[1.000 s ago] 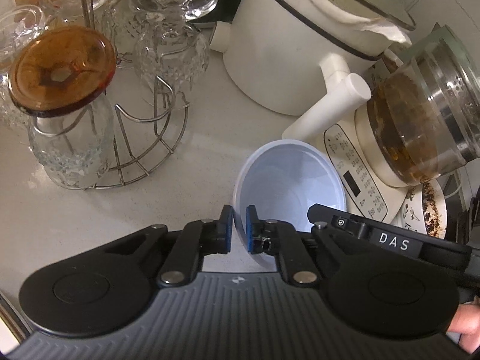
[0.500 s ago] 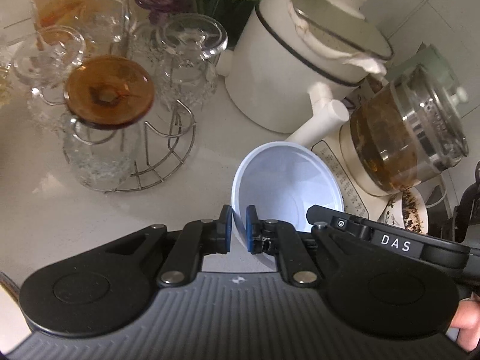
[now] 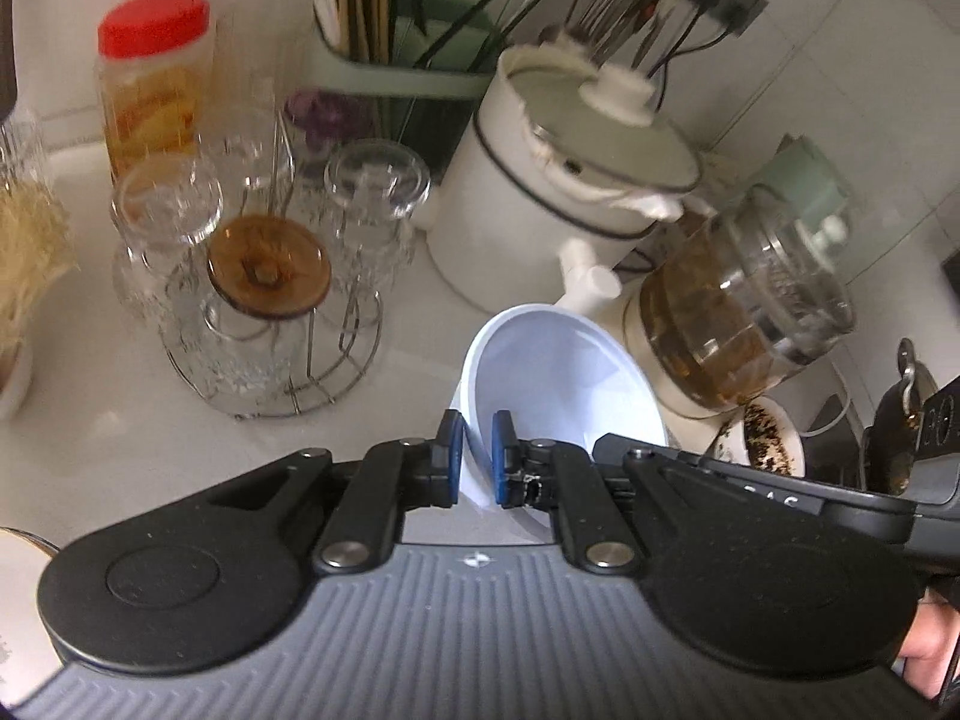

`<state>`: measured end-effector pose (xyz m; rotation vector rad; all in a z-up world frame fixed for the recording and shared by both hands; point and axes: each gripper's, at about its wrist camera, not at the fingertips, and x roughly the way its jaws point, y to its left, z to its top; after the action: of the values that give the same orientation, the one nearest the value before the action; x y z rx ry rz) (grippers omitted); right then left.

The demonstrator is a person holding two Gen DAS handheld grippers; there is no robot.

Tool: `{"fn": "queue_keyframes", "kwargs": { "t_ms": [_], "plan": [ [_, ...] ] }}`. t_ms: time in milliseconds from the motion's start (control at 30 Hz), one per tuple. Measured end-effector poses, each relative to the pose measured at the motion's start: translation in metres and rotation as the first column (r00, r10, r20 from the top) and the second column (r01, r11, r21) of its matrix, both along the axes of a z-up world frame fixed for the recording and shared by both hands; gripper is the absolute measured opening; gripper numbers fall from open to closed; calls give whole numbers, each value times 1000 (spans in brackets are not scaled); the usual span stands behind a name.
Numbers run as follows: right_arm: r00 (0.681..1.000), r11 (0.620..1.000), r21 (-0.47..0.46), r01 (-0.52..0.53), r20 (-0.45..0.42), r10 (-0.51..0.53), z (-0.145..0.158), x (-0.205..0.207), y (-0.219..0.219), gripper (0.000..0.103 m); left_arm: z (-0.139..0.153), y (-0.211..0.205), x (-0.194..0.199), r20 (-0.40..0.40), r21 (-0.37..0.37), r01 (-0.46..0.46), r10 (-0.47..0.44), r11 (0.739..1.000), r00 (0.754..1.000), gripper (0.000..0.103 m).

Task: Organize plates and bowls
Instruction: 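Lift the plastic bowl with both grippers and carry it over the first plastic bowl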

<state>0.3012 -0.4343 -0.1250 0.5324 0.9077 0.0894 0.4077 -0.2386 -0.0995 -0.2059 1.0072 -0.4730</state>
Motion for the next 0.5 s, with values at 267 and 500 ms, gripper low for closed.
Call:
{"fn": "queue_keyframes", "kwargs": {
  "t_ms": [267, 500],
  "plan": [
    [1000, 1000, -13, -11, 26, 11, 18, -14, 14, 28, 21, 17, -17, 49, -19, 11, -10, 1000, 999, 11],
    [999, 999, -35, -38, 36, 39, 24, -21, 34, 28, 24, 37, -30, 61, -28, 1, 0, 1000, 998, 11]
  ]
}}
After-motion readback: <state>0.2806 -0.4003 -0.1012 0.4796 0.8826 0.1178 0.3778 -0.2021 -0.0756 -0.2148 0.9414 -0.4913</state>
